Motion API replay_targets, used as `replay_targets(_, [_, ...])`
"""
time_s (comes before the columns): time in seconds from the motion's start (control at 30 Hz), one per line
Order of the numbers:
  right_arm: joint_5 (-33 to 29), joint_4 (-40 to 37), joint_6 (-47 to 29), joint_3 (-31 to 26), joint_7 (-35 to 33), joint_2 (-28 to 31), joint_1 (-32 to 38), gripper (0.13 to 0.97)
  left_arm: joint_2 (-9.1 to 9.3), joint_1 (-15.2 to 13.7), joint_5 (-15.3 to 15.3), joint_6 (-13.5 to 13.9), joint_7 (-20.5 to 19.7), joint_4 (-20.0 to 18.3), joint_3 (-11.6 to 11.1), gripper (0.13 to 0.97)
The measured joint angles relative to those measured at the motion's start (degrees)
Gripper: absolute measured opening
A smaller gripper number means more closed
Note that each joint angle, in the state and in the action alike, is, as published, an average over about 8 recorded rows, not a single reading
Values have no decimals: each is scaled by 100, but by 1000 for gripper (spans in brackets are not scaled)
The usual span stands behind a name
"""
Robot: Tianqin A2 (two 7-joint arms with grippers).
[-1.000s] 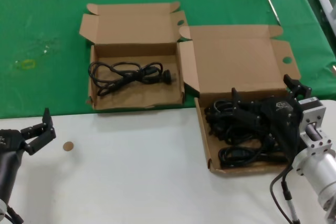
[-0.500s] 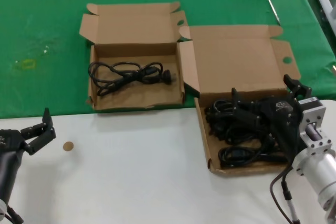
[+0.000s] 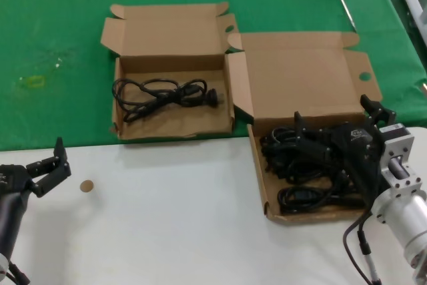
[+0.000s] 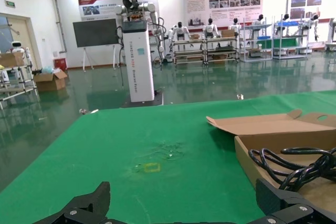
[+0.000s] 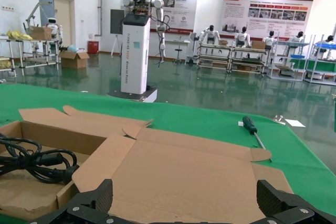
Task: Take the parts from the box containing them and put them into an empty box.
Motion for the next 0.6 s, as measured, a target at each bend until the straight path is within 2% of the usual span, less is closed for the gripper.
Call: replay_targets(0.6, [0,0,0,0,0,0,0,966,0,0,0,0,0,0,0,966])
